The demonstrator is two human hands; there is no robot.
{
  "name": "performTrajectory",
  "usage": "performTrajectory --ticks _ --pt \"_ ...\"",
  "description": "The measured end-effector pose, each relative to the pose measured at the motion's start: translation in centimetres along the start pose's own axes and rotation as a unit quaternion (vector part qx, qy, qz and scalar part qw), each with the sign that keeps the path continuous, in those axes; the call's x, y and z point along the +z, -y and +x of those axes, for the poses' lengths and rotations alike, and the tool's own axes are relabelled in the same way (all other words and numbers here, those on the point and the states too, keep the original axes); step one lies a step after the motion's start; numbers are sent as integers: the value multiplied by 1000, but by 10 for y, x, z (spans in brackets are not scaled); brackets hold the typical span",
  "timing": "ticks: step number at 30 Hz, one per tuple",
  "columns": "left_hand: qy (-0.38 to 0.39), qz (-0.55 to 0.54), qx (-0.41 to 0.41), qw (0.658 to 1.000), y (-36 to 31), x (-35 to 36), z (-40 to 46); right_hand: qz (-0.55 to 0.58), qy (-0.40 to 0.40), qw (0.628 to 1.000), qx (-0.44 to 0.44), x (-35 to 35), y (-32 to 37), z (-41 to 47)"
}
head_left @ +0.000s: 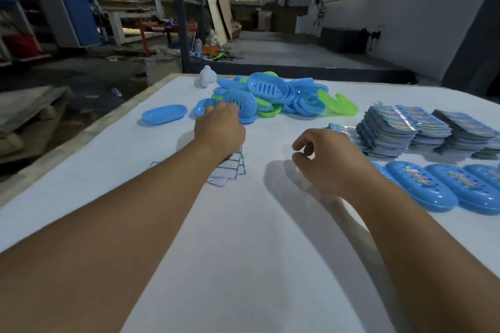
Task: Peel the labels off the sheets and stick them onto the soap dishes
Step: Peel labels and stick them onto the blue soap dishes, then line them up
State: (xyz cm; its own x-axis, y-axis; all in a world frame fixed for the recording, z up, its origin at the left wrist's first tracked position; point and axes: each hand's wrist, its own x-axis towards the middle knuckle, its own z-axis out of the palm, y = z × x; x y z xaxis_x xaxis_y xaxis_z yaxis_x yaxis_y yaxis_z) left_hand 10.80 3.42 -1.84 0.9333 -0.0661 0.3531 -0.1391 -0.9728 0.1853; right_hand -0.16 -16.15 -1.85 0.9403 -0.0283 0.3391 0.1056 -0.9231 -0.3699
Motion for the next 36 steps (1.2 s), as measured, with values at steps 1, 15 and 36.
performTrajectory --ticks 1,15,36 --pt "9 5 9 1000 0 1 5 4 -3 1000 -1 0 0 0" --pt "-52 -43 51 996 -2 17 33 40 0 999 -11 0 -1 1" --pt "143 -711 -223 651 -27 -34 -50 126 -68 988 -51 -1 6 4"
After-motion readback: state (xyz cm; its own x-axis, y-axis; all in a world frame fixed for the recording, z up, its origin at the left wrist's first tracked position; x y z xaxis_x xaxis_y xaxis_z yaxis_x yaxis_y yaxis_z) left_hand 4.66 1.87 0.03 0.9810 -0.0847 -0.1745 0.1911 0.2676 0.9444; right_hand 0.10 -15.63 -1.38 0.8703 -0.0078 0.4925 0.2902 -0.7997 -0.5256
